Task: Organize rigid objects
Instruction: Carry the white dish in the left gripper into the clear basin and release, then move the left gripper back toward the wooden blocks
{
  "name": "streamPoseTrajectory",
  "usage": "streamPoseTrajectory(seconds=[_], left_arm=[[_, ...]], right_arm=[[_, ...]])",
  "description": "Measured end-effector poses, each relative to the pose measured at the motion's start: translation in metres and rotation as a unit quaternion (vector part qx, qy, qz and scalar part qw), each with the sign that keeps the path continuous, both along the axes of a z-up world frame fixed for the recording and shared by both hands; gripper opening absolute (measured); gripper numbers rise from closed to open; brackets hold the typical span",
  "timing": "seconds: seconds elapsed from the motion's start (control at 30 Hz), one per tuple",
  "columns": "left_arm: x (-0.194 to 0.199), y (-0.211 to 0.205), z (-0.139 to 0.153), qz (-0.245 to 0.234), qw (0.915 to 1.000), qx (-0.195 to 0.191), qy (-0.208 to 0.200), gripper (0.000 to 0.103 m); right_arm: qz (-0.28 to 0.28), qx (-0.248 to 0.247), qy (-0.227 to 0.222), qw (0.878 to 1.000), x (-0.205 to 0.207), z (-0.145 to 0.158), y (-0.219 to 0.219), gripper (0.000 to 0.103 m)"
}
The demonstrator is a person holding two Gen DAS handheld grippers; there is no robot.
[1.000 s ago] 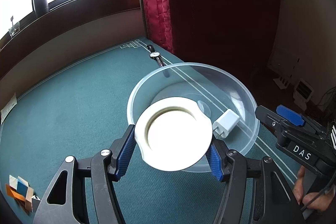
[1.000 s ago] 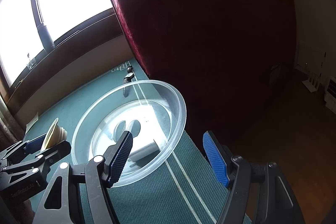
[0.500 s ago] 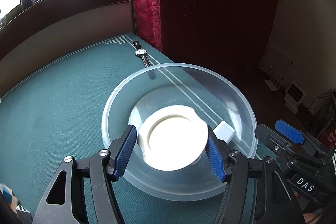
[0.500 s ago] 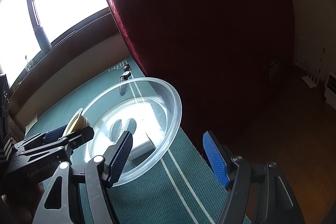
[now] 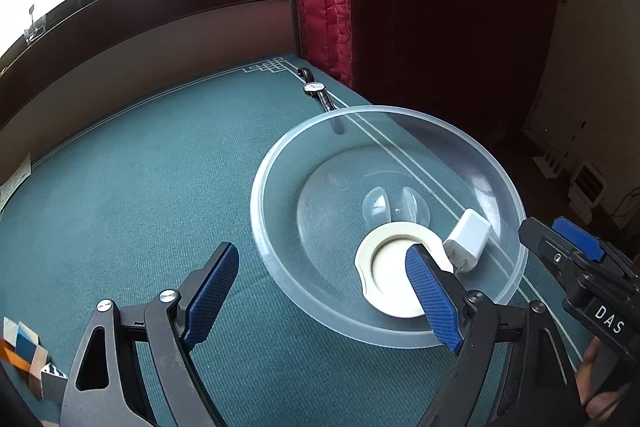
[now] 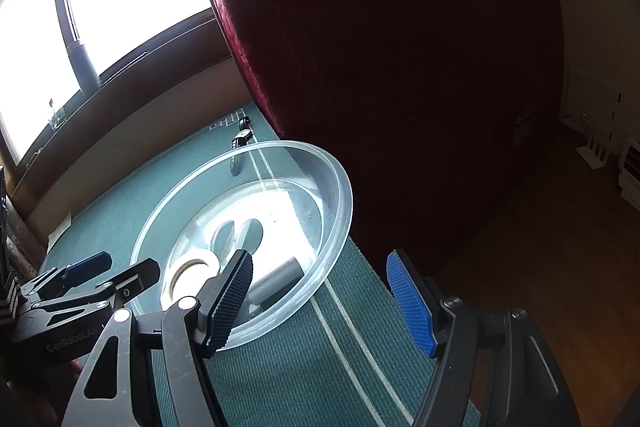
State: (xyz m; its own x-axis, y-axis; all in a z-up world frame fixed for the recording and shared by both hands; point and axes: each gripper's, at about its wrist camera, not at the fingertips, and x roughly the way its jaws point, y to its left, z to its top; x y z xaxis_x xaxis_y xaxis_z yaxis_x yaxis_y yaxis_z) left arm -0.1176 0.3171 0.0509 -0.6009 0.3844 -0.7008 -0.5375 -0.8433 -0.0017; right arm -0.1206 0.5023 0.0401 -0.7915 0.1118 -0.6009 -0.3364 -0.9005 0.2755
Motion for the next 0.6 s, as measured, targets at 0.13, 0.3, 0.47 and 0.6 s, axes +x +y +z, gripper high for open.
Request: streamPoseTrajectory(seconds=[0.13, 0.3, 0.47, 0.6], left_arm=[[0.006, -0.006, 0.004, 0.003, 0.9999, -0.004, 0.009, 0.086], [0.010, -0.016, 0.008, 0.011, 0.9998, -0.004, 0.014, 0.089], [0.015, -0.029, 0.009, 0.024, 0.9995, -0.008, 0.018, 0.095], [0.021, -0.043, 0.008, 0.038, 0.9990, -0.015, 0.019, 0.098]], right_arm=[[0.000, 0.002, 0.002, 1.000, 0.002, 0.001, -0.001, 0.078], [0.005, 0.009, 0.006, 1.000, 0.002, 0.003, -0.006, 0.082], [0.022, 0.010, 0.004, 1.000, 0.001, 0.004, -0.015, 0.085], [0.040, 0.004, 0.002, 0.999, 0.000, 0.004, -0.025, 0.091]])
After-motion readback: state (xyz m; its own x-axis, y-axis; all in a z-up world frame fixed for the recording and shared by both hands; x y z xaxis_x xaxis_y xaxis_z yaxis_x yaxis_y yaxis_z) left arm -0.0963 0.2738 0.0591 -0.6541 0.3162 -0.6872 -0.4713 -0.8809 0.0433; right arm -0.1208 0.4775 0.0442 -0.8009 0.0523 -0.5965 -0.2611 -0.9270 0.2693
